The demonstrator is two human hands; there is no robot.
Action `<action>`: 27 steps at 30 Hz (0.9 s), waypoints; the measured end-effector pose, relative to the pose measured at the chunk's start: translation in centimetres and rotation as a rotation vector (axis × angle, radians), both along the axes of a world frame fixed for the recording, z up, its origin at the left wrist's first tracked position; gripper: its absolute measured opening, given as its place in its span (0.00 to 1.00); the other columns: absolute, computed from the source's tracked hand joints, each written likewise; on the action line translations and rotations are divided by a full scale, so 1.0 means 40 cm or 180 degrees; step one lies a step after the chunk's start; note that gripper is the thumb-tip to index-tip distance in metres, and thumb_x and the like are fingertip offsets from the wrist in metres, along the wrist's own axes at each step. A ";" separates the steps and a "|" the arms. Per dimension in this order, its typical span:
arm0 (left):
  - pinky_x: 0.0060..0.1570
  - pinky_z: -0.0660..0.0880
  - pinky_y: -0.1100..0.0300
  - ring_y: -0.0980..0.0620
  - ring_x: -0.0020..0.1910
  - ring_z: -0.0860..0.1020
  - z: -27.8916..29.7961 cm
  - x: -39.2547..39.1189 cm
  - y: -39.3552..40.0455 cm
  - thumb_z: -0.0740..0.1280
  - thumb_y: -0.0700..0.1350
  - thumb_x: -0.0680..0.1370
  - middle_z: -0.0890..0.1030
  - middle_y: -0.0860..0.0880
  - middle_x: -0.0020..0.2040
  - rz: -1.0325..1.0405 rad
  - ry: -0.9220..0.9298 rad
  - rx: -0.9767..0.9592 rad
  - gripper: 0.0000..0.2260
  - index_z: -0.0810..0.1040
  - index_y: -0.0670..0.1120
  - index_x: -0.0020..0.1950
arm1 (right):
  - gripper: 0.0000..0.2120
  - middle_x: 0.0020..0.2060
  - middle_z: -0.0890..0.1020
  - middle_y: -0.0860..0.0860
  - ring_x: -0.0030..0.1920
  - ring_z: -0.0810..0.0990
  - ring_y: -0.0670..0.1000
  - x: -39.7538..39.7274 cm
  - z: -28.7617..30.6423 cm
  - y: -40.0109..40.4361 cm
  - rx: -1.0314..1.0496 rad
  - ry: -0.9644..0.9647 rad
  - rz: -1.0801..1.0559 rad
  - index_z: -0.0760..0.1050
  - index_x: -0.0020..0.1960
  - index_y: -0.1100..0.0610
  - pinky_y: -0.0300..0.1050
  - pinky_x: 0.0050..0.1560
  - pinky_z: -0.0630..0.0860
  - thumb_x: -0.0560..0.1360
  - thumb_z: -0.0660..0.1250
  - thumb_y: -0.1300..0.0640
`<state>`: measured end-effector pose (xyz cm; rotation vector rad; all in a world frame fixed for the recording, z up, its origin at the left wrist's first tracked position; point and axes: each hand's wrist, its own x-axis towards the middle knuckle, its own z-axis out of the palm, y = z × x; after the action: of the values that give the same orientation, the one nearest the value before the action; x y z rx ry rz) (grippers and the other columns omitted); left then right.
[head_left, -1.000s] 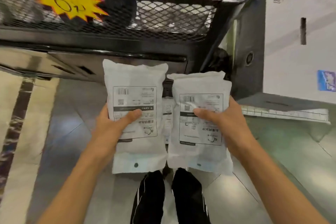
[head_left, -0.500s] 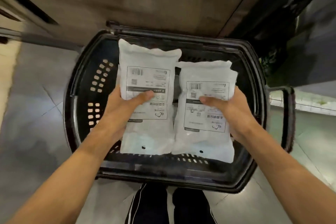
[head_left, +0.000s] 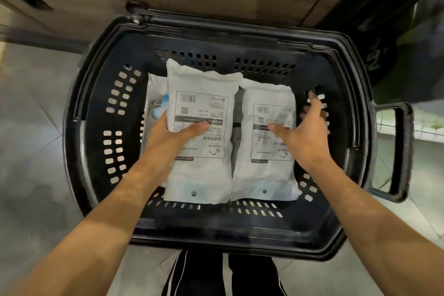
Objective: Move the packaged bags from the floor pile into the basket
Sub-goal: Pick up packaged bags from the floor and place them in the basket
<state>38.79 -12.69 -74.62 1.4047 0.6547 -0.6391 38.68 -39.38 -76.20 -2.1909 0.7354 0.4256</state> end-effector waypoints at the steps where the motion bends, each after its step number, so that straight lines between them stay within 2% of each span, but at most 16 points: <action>1: 0.61 0.80 0.41 0.48 0.59 0.85 0.002 -0.003 -0.002 0.77 0.41 0.74 0.87 0.50 0.60 -0.0019 0.0025 -0.0002 0.23 0.79 0.52 0.68 | 0.49 0.74 0.67 0.58 0.73 0.69 0.57 -0.006 0.001 -0.001 -0.0363 -0.0050 0.0255 0.53 0.83 0.52 0.53 0.70 0.72 0.73 0.80 0.56; 3: 0.60 0.81 0.43 0.50 0.58 0.86 0.006 -0.009 -0.010 0.77 0.41 0.74 0.87 0.52 0.59 -0.0073 0.0010 0.0015 0.22 0.80 0.53 0.67 | 0.42 0.76 0.64 0.61 0.75 0.66 0.62 -0.018 0.002 0.000 -0.1066 -0.0269 0.0814 0.57 0.82 0.55 0.60 0.69 0.74 0.75 0.77 0.57; 5: 0.59 0.82 0.46 0.53 0.54 0.87 0.001 -0.012 -0.022 0.78 0.41 0.73 0.88 0.54 0.55 -0.0063 0.0003 0.0111 0.20 0.81 0.53 0.63 | 0.38 0.77 0.64 0.62 0.76 0.65 0.64 -0.022 0.010 0.004 -0.1335 -0.0505 0.1145 0.60 0.81 0.57 0.63 0.71 0.73 0.76 0.75 0.55; 7: 0.59 0.82 0.47 0.55 0.52 0.87 -0.015 -0.013 -0.035 0.80 0.41 0.71 0.88 0.55 0.53 0.0017 0.0075 0.0227 0.20 0.81 0.54 0.61 | 0.38 0.79 0.63 0.64 0.78 0.64 0.66 -0.017 0.021 0.002 -0.1404 -0.0692 0.1325 0.62 0.80 0.59 0.63 0.74 0.68 0.76 0.74 0.51; 10: 0.61 0.81 0.48 0.54 0.55 0.86 -0.048 -0.016 -0.061 0.81 0.41 0.71 0.88 0.54 0.55 -0.0064 0.0044 0.0244 0.24 0.80 0.52 0.64 | 0.39 0.80 0.61 0.65 0.79 0.63 0.66 -0.001 0.035 -0.011 -0.1540 -0.0895 0.1533 0.61 0.80 0.60 0.63 0.75 0.64 0.77 0.71 0.44; 13: 0.58 0.82 0.55 0.56 0.55 0.86 -0.076 -0.021 -0.078 0.81 0.40 0.71 0.88 0.54 0.55 -0.0034 -0.0034 0.0195 0.25 0.79 0.50 0.65 | 0.41 0.82 0.57 0.63 0.81 0.59 0.65 0.013 0.048 -0.022 -0.1538 -0.0995 0.1699 0.58 0.82 0.59 0.63 0.78 0.60 0.78 0.65 0.37; 16: 0.54 0.81 0.63 0.62 0.52 0.84 -0.080 -0.028 -0.082 0.81 0.47 0.72 0.86 0.57 0.55 -0.0352 -0.0343 0.0927 0.25 0.76 0.51 0.66 | 0.44 0.83 0.54 0.61 0.83 0.53 0.63 0.022 0.070 -0.024 -0.1446 -0.1065 0.1767 0.55 0.84 0.57 0.63 0.81 0.53 0.77 0.59 0.33; 17: 0.55 0.81 0.60 0.61 0.53 0.83 -0.076 -0.032 -0.084 0.80 0.51 0.73 0.85 0.57 0.56 -0.0522 -0.0480 0.1290 0.26 0.73 0.50 0.65 | 0.44 0.84 0.53 0.60 0.83 0.52 0.62 0.023 0.078 -0.022 -0.1411 -0.1070 0.1773 0.53 0.84 0.56 0.62 0.82 0.51 0.77 0.59 0.32; 19: 0.57 0.79 0.53 0.51 0.58 0.81 -0.058 -0.046 -0.092 0.77 0.60 0.73 0.81 0.50 0.61 -0.0995 -0.0718 0.2124 0.32 0.68 0.48 0.69 | 0.45 0.84 0.51 0.59 0.84 0.49 0.61 0.022 0.093 -0.016 -0.1386 -0.1089 0.1776 0.51 0.85 0.55 0.61 0.82 0.48 0.77 0.59 0.31; 22: 0.65 0.69 0.44 0.40 0.69 0.70 -0.020 -0.049 -0.104 0.68 0.70 0.74 0.71 0.42 0.72 -0.1815 -0.0918 0.3453 0.44 0.60 0.45 0.80 | 0.47 0.85 0.49 0.57 0.84 0.47 0.58 0.022 0.119 -0.002 -0.1442 -0.1091 0.1791 0.48 0.85 0.54 0.59 0.83 0.46 0.77 0.58 0.29; 25: 0.73 0.61 0.40 0.40 0.77 0.63 0.033 -0.024 -0.087 0.63 0.68 0.79 0.64 0.41 0.79 -0.2031 -0.1284 0.3403 0.40 0.55 0.48 0.83 | 0.48 0.85 0.49 0.57 0.84 0.47 0.58 0.021 0.158 0.015 -0.1427 -0.1110 0.1813 0.48 0.85 0.55 0.59 0.83 0.44 0.77 0.56 0.27; 27: 0.74 0.62 0.39 0.39 0.77 0.64 0.090 0.001 -0.065 0.64 0.64 0.80 0.65 0.41 0.79 -0.2136 -0.1767 0.3307 0.36 0.59 0.48 0.83 | 0.48 0.84 0.51 0.58 0.84 0.48 0.58 0.017 0.197 0.026 -0.1442 -0.1141 0.1828 0.50 0.85 0.56 0.59 0.83 0.45 0.77 0.55 0.27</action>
<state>38.81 -15.29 -71.03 2.6986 -0.0073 -0.3586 39.37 -38.32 -68.34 -2.8003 -0.0157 0.1354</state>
